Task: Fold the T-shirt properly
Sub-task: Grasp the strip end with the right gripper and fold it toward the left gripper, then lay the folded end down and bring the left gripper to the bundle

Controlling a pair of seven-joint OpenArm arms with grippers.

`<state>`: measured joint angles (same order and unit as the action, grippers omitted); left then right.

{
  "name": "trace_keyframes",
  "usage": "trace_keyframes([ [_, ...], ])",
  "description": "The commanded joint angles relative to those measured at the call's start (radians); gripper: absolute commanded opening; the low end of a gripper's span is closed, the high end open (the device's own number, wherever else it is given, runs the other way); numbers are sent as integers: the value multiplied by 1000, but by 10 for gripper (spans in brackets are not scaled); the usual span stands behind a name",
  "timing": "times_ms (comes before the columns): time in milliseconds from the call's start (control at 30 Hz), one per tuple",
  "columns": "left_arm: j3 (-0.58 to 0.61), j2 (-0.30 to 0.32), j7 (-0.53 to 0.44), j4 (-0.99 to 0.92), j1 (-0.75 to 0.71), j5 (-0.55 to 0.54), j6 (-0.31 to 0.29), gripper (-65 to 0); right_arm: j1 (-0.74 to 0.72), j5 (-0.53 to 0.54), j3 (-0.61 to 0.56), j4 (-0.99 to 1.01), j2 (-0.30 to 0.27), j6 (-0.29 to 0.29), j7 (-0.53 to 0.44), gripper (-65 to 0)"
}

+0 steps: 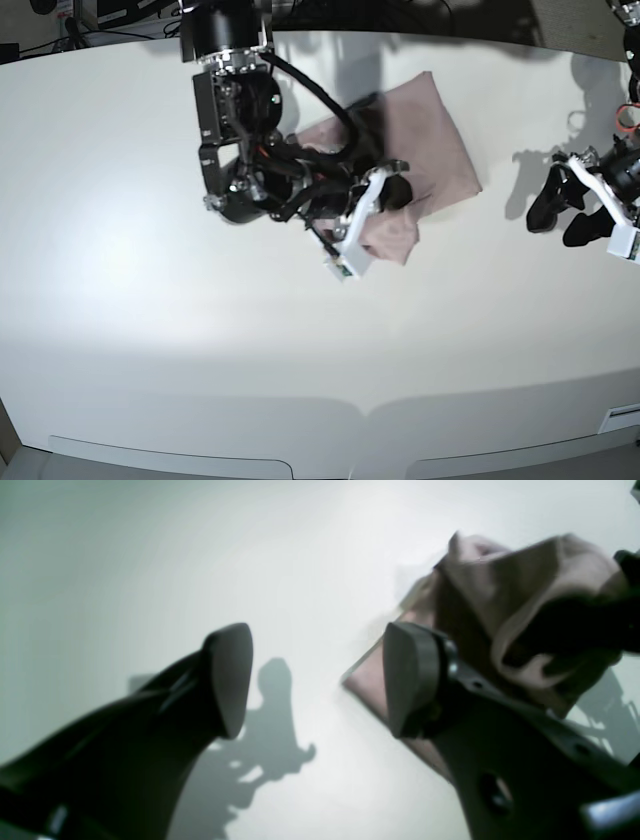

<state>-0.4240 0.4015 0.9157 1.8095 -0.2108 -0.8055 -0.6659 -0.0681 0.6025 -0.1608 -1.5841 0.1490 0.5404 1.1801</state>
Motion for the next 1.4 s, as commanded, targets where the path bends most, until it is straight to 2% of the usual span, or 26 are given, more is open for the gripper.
trace_keyframes([
  [0,-7,18,-27,19,9,-15,-8,-269,-16,21,-28,-18,8,-12,-18,-650],
  [100,-7,17,-30,19,9,-15,-8,-269,-11,22,-102,-18,8,-55,-30,-650],
  [233,-7,18,-8,19,9,-15,-8,-269,-6,7,-171,-17,8,-75,-76,-650],
  [333,-7,17,138,19,1,-15,-8,-289,-6,-71,-193,-17,8,-96,-105,-650],
  [367,-7,17,171,19,-13,-15,-8,-324,-6,-92,-192,-17,8,-102,-108,-650],
  [433,-7,15,155,19,-66,-15,-8,-431,-6,-127,-183,-17,8,-107,-111,-650],
  [567,-7,14,-4,19,-198,-15,-8,-649,-7,-135,-166,-17,8,-107,-112,-650],
  [767,11,11,-194,19,-352,-76,-19,-650,-6,-135,-166,-17,8,-107,-125,-650],
  [900,101,11,-237,10,-357,-63,-19,-650,-6,-135,-167,-17,8,-107,-126,-650],
  [1000,175,11,-281,-16,-346,8,-10,-650,-6,-135,-167,-17,8,-107,-124,-650],
  [1100,221,-2,-315,-61,-332,94,51,-650,-6,-136,-167,-17,8,-107,-116,-650],
  [1300,249,-81,-409,-215,-280,233,53,-650,-6,-128,-168,-17,8,-107,-114,-650],
  [1367,249,-100,-414,-282,-233,268,53,-650,-6,-128,-168,-17,8,-107,-115,-650],
])
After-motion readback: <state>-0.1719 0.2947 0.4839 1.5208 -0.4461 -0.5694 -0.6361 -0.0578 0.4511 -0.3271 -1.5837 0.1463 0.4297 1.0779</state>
